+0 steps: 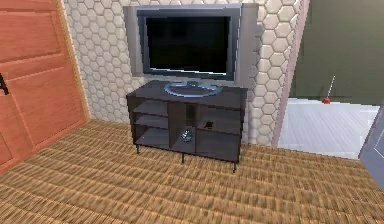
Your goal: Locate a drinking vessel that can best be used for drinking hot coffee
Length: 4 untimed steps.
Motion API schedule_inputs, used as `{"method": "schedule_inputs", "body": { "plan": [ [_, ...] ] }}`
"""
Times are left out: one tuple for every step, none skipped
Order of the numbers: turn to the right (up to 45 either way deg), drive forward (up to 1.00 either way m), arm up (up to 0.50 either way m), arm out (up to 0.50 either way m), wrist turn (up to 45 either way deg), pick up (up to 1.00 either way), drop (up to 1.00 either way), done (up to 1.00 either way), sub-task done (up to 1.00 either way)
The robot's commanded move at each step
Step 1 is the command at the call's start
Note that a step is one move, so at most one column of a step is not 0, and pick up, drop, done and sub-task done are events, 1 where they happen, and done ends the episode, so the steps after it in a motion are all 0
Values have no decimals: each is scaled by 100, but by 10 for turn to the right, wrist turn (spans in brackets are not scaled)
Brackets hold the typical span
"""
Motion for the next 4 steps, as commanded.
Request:
{"method": "schedule_inputs", "body": {
  "plan": [
    [0,15,0,0,0,0,0,0,0],
    [-450,0,0,0,0,0,0,0,0],
    [-360,0,0,0,0,0,0,0,0],
    [0,25,0,0,0,0,0,0,0]
  ]
}}
